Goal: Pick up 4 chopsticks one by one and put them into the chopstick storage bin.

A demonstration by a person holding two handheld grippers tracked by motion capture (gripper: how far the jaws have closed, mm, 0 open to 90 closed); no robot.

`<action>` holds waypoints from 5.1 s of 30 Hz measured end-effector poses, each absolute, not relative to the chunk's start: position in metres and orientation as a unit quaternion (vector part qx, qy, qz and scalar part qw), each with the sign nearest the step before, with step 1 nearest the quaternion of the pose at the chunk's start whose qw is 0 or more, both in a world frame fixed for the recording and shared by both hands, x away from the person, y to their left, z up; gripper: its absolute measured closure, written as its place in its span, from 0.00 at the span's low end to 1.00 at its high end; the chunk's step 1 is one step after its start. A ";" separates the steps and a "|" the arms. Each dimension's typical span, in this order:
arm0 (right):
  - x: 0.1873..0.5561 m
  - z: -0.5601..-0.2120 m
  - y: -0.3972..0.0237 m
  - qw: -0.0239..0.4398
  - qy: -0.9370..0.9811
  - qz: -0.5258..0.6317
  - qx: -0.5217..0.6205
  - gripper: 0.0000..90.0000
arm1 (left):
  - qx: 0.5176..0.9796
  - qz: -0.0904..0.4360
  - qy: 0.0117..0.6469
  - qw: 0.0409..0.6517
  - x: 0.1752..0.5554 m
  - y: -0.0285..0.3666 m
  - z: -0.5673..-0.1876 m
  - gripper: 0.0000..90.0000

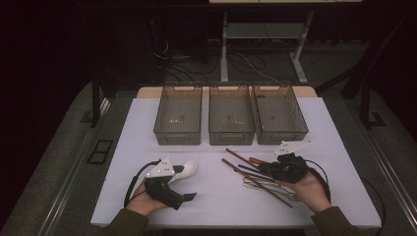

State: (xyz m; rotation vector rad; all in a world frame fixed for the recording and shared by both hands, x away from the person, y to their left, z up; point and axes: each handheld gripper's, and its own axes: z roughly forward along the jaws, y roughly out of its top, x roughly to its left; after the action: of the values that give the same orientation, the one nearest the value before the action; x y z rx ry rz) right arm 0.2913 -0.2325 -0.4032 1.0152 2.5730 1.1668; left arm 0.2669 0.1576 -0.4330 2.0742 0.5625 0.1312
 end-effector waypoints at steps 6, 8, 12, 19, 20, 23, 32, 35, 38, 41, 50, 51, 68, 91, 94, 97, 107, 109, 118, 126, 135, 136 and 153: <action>0.293 -0.397 -0.232 0.070 0.854 0.395 0.331 0.94 | 0.847 0.053 0.231 0.475 0.267 0.157 -0.433 0.00; 0.294 -0.395 -0.232 0.070 0.853 0.398 0.330 0.94 | 0.848 0.054 0.230 0.475 0.267 0.157 -0.433 0.00; 0.295 -0.391 -0.230 0.071 0.852 0.403 0.327 0.94 | 0.847 0.053 0.231 0.477 0.266 0.157 -0.433 0.00; 0.302 -0.385 -0.227 0.070 0.848 0.413 0.325 0.94 | 0.846 0.052 0.231 0.478 0.266 0.157 -0.432 0.00; 0.302 -0.384 -0.226 0.071 0.847 0.414 0.327 0.94 | 0.846 0.051 0.230 0.479 0.266 0.157 -0.432 0.00; 0.305 -0.383 -0.223 0.072 0.847 0.416 0.324 0.94 | 0.848 0.054 0.227 0.476 0.266 0.156 -0.432 0.00; 0.312 -0.378 -0.214 0.073 0.846 0.419 0.321 0.94 | 0.847 0.054 0.225 0.478 0.266 0.156 -0.432 0.00; 0.314 -0.378 -0.212 0.075 0.847 0.418 0.319 0.94 | 0.846 0.054 0.227 0.479 0.266 0.156 -0.432 0.00; 0.317 -0.376 -0.208 0.076 0.846 0.420 0.319 0.94 | 0.847 0.054 0.227 0.479 0.266 0.155 -0.432 0.00; 0.320 -0.374 -0.205 0.076 0.846 0.422 0.317 0.94 | 0.847 0.055 0.226 0.478 0.266 0.156 -0.432 0.00; 0.329 -0.368 -0.193 0.083 0.843 0.428 0.315 0.94 | 0.842 0.052 0.233 0.483 0.265 0.155 -0.432 0.00; 0.330 -0.367 -0.192 0.082 0.842 0.429 0.317 0.94 | 0.842 0.053 0.233 0.483 0.265 0.155 -0.432 0.00; 0.350 -0.351 -0.164 0.087 0.843 0.426 0.316 0.94 | 0.843 0.056 0.228 0.484 0.266 0.157 -0.431 0.00; 0.388 -0.332 -0.132 0.100 0.848 0.399 0.334 0.94 | 0.840 0.053 0.231 0.487 0.265 0.156 -0.430 0.00; 0.397 -0.330 -0.122 0.101 0.849 0.394 0.336 0.94 | 0.840 0.052 0.231 0.488 0.265 0.157 -0.430 0.00; 0.400 -0.329 -0.117 0.101 0.850 0.392 0.338 0.94 | 0.840 0.052 0.230 0.488 0.265 0.157 -0.430 0.00; 0.416 -0.328 -0.097 0.101 0.852 0.383 0.341 0.94 | 0.841 0.053 0.227 0.488 0.265 0.157 -0.430 0.00; 0.419 -0.327 -0.093 0.102 0.853 0.382 0.340 0.94 | 0.841 0.053 0.227 0.488 0.265 0.157 -0.430 0.00; 0.433 -0.329 -0.074 0.101 0.856 0.372 0.345 0.94 | 0.841 0.050 0.227 0.488 0.265 0.157 -0.429 0.00; 0.448 -0.338 -0.055 0.103 0.859 0.358 0.352 0.94 | 0.841 0.051 0.226 0.490 0.264 0.158 -0.429 0.00; 0.462 -0.344 -0.033 0.103 0.861 0.349 0.356 0.94 | 0.840 0.051 0.224 0.491 0.264 0.158 -0.428 0.00; 0.464 -0.345 -0.030 0.104 0.861 0.348 0.357 0.94 | 0.840 0.051 0.224 0.492 0.264 0.158 -0.428 0.00; 0.484 -0.363 0.019 0.104 0.873 0.310 0.362 0.94 | 0.840 0.046 0.220 0.494 0.263 0.157 -0.428 0.00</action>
State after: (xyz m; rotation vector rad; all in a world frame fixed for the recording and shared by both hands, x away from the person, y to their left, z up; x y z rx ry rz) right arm 0.4838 0.0193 -0.3631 1.0680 2.5738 0.9134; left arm 0.2634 0.1571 -0.4279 2.0377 0.5326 0.1126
